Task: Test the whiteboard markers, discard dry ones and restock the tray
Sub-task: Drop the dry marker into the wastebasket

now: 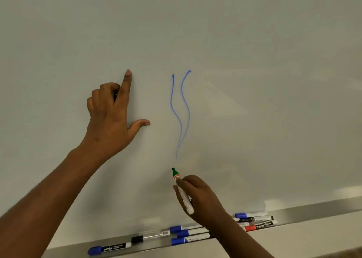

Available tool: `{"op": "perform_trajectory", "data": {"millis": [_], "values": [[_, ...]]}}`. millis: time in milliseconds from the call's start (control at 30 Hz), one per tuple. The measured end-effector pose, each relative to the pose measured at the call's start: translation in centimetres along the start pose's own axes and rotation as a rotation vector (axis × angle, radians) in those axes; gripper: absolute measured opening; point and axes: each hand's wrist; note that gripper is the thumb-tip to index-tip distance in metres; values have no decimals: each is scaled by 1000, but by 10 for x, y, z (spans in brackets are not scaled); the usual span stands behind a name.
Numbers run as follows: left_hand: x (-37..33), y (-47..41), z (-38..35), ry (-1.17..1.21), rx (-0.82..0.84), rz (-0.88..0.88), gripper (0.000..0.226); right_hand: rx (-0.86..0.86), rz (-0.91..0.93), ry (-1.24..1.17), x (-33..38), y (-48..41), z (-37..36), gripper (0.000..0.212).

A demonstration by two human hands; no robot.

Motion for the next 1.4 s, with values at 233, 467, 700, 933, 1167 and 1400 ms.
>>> {"op": "perform_trajectory", "data": {"millis": [233,467,700,933,1167,1400], "values": [[1,4,0,24,18,10,101,-153,31,-4,-2,-33,37,24],[3,5,-1,9,9,10,102,-687,-75,32,-1,-96,99,13],[4,4,-2,-1,3,13,102,-437,11,-19,0,-54,53,13],[2,6,-1,32,19,32,103,174,-148,-122,4,-1,3,31],[1,41,-6,285,-2,139,55,67,-304,-344,9,-1,19,21],[15,104,-11,526,113,335,32,-83,-336,-586,35,-13,31,21]]}}
Point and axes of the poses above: each hand's wrist, its own y-axis away from the middle knuckle, its own z-axis out of the back of the hand, x = y × z, and after that the axes turned 3 degrees about z, right-handed
